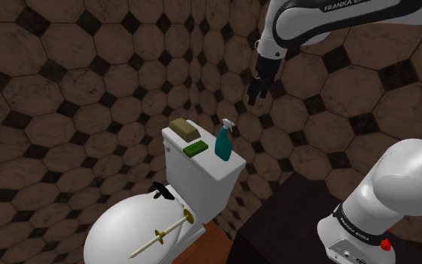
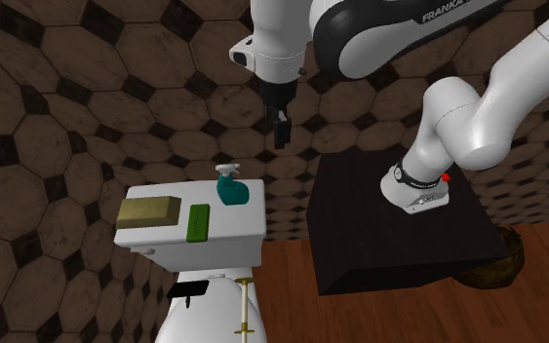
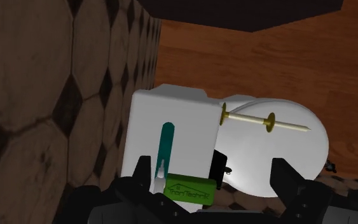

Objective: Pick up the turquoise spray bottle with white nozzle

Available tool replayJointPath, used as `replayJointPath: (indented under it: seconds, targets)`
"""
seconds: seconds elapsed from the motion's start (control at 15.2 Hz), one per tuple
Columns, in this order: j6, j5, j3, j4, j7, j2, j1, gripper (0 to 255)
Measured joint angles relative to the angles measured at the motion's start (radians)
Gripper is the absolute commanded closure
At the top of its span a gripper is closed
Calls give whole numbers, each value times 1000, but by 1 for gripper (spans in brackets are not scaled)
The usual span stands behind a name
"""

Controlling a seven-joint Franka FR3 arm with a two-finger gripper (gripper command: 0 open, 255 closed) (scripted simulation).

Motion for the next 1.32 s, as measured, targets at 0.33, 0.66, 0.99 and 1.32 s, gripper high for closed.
replayJointPath:
  seconds: [0.33, 0.66, 0.99, 1.32]
  targets:
    - [114, -7, -11, 47, -9, 168, -12, 0]
    - [207, -11, -15, 138, -7, 360, -18, 0]
    - [275, -12, -24, 257, -13, 555, -27, 0]
    - [320, -12, -27, 323, -17, 670, -31, 0]
